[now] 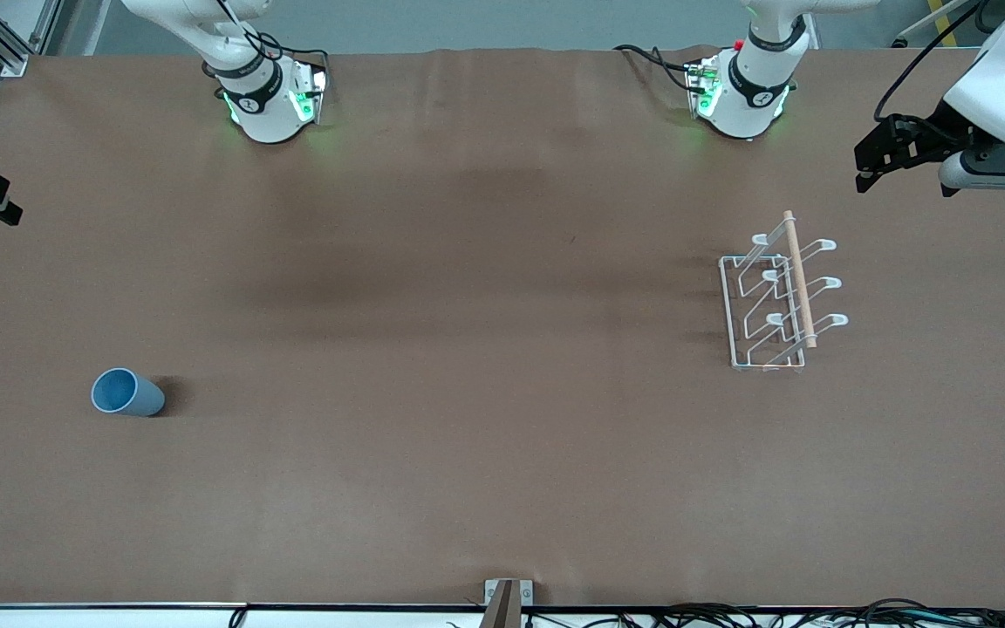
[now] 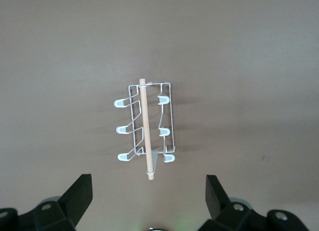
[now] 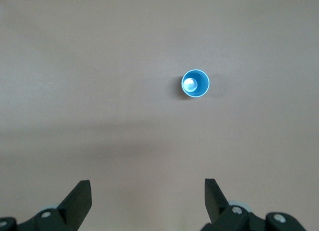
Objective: Hang cup on cup holder
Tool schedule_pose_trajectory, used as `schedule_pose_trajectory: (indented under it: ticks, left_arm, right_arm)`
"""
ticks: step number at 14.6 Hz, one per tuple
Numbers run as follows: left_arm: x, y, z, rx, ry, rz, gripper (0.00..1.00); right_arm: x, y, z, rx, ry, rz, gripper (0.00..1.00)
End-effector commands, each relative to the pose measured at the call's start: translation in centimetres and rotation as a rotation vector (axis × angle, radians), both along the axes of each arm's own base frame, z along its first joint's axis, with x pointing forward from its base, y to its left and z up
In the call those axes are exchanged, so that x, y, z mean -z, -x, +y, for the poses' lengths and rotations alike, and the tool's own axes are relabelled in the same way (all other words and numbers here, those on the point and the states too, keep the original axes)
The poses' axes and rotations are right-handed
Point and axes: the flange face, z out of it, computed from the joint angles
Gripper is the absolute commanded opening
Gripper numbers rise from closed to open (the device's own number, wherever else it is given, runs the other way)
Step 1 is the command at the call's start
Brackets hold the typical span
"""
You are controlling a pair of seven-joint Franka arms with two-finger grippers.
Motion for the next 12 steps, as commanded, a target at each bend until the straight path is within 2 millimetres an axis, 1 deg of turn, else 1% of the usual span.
schedule_pose_trajectory:
  ticks: [1,5,7,8,10,11,12]
  left_arm:
    - [-0.7,0.0,0.2,0.002,-0.003,-0.001,1.00]
    - [-1.1,-0.1,0.3,0.002,-0.004,-0.009,1.00]
    - [-1.1,-0.1,0.3,0.002,-0.004,-0.008,1.00]
    - [-1.0,-0.2,0.3,0.001,-0.003,-0.007,1.00]
    - [-0.9,-0.2,0.3,0.002,-0.002,-0.005,1.00]
    - [-0.9,-0.2,0.3,0.002,-0.002,-0.005,1.00]
    - [-0.9,-0.2,0.4,0.004,-0.001,-0.005,1.00]
  right_arm:
    - [0.4,-0.2,-0.8,0.006,-0.012,0.002,1.00]
    - [0.8,-0.5,-1.0,0.009,-0.014,0.008,1.00]
    - [1.2,-0.7,-1.6,0.017,-0.012,0.010,1.00]
    - [1.6,-1.1,-2.7,0.028,-0.011,0.005,1.00]
    - [3.5,-2.1,-5.4,0.022,-0.011,0.020,1.00]
    - [4.6,-2.8,-6.3,0.026,-0.009,0.014,1.00]
    - [5.6,-3.6,-6.7,0.028,-0.005,-0.004,1.00]
